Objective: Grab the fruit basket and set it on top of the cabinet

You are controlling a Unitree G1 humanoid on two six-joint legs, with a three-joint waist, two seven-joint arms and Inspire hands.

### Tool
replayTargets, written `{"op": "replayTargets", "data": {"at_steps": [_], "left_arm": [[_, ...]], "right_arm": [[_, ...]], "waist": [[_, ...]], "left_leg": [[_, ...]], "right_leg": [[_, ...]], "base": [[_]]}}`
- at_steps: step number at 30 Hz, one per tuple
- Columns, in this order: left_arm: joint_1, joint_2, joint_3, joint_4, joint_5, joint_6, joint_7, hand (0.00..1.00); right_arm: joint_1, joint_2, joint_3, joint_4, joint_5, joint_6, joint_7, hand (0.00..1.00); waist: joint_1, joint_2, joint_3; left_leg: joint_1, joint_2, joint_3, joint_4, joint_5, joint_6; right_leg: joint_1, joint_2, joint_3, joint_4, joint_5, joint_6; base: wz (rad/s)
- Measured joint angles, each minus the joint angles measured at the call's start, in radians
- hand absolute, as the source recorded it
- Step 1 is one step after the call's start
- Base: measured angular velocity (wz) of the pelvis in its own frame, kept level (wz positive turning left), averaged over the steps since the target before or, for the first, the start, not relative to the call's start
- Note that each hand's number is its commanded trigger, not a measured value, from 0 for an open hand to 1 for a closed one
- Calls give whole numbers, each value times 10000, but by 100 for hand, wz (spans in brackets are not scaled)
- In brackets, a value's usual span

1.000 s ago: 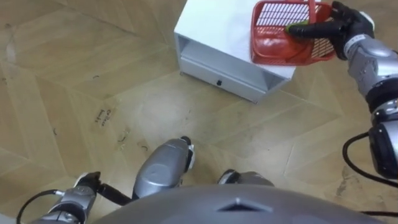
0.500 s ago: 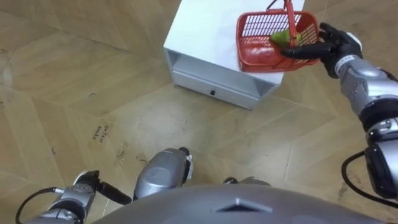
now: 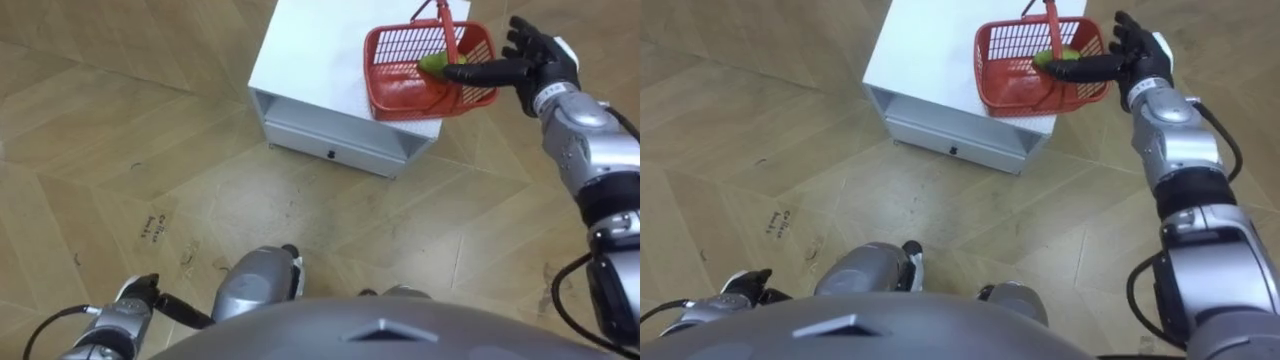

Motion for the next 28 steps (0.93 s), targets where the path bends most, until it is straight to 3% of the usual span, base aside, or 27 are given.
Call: {"op": "replayTargets", "data": {"at_steps": [3,9,12,17,23,28], "left_arm": [[133,-10,419,-20,-1,47,83,0],[224,-18,1091,-285,-5,-51,367,0],[456,-28,1198,-606,-14,-255,694,0],[619,-156,1197,-713,2,-452,945,0],[810,-309,1173,-762,217,-605,963,0],[1049,-768,1208,-754,988,-554,1167,0]], "right_arm": [[866,1,-374,-438,-10,3,-342,0],[2358,310,-1415,-334,-114,-152,-1068,0],[3337,545,-1473,724,-404,-424,-1330,0],[4420,1202,-1450,2644,-833,-459,-1777,0],[4703,1816,-1333,4416,-970,-495,-1358,0],[4664,2105,-1343,5428,-1432,-529,-914,0]], "waist": [[-186,-56,-63],[-618,-31,-67],[-868,18,-59],[-951,137,-45],[-1119,206,-13],[-1190,198,-6]], "left_leg": [[203,6,37,-135,1,-2],[629,50,181,-405,2,-3],[1086,56,251,-676,0,-4],[1379,108,489,-910,-2,-8],[1661,184,731,-1080,-3,-11],[1802,186,731,-1202,-7,-18]], "right_leg": [[229,31,22,-202,14,17],[582,91,114,-490,81,36],[946,106,165,-750,136,66],[1064,119,484,-781,136,66],[1124,154,720,-847,167,44],[1261,159,714,-904,175,46]], "base": [[0],[-6],[-6],[-18],[-16],[0]]}}
